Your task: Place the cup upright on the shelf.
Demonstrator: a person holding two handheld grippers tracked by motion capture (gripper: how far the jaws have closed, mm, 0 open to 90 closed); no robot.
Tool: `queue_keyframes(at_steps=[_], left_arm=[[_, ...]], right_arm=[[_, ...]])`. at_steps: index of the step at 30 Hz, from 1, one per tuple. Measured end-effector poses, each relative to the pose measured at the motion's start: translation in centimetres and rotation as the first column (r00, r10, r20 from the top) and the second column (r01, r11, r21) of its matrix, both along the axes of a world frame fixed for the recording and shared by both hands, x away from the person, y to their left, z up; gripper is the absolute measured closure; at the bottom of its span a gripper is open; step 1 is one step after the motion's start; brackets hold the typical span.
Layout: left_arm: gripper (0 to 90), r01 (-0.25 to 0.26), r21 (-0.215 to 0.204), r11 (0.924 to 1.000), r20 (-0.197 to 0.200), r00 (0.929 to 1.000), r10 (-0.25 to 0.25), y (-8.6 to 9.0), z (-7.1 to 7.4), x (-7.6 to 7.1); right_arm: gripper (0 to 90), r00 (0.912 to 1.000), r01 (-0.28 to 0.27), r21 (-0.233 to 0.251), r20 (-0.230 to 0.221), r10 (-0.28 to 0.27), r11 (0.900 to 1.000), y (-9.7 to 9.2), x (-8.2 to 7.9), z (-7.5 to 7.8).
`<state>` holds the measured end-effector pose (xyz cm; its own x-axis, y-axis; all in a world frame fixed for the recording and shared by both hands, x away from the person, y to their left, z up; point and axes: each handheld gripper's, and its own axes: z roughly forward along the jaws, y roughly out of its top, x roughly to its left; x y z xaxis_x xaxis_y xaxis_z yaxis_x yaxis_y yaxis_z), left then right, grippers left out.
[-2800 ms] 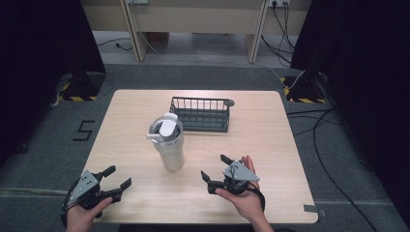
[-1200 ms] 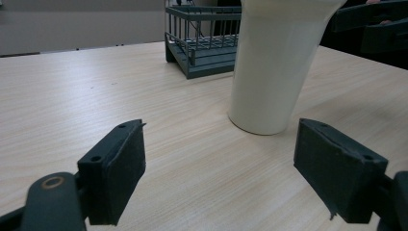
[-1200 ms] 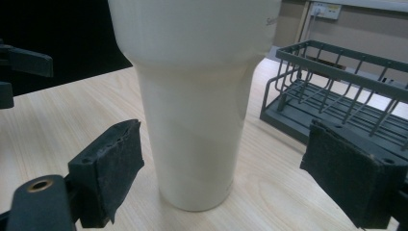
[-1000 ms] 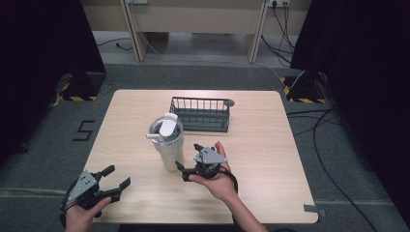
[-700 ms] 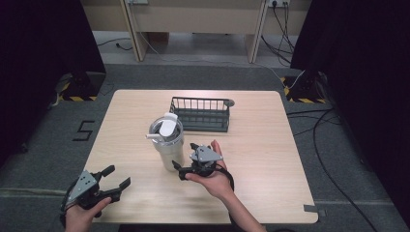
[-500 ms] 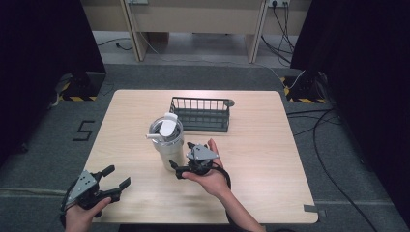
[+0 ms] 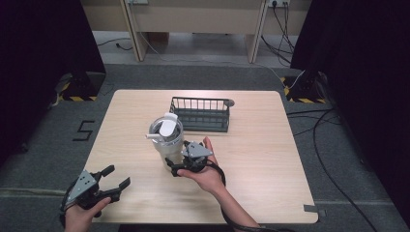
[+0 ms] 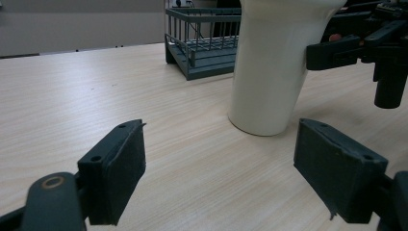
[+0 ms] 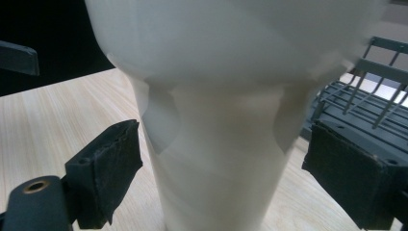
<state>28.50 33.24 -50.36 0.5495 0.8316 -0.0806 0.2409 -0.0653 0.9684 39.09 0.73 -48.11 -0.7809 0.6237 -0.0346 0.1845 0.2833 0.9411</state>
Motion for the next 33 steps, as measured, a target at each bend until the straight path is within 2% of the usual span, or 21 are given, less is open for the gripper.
queue_keyframes(at_steps=[8, 13, 16, 20, 24, 27, 33], left_arm=[[17.6, 0.000, -0.003, 1.0000, 0.003, 1.0000, 0.000, 0.0, 0.0, 0.0], [17.7, 0.000, -0.005, 1.0000, 0.003, 1.0000, 0.000, 0.1, 0.0, 0.0], [17.6, 0.001, -0.006, 1.0000, 0.004, 1.0000, -0.001, 0.1, 0.0, 0.0], [17.6, 0.004, -0.007, 1.0000, 0.005, 1.0000, -0.004, 0.1, 0.1, 0.0], [17.7, 0.005, -0.006, 1.0000, 0.005, 1.0000, -0.005, 0.1, 0.1, 0.0], [17.6, 0.006, -0.007, 1.0000, 0.005, 1.0000, -0.006, 0.1, 0.1, 0.0], [17.6, 0.007, -0.007, 1.0000, 0.004, 1.0000, -0.007, 0.1, 0.0, 0.0]], right_arm=[[10.0, 1.0000, -0.004, 0.000, 0.008, 0.004, 1.0000, 0.9, 0.6, -0.1], [5.5, 0.9998, -0.012, 0.008, 0.016, 0.012, 0.9999, 1.6, 1.1, -0.3], [5.3, 0.9993, -0.020, -0.010, 0.030, 0.021, 0.9997, 1.8, 1.3, -0.5], [4.0, 0.9989, -0.027, -0.008, 0.038, 0.027, 0.9996, 2.2, 1.7, -0.8], [4.2, 0.9986, -0.027, -0.005, 0.045, 0.027, 0.9996, 2.5, 2.0, -1.1], [5.8, 0.9988, -0.009, 0.032, 0.048, 0.007, 0.9994, 2.7, 2.1, -1.6], [10.4, 0.9986, -0.006, 0.033, 0.053, 0.004, 0.9994, 2.7, 2.1, -2.2]])
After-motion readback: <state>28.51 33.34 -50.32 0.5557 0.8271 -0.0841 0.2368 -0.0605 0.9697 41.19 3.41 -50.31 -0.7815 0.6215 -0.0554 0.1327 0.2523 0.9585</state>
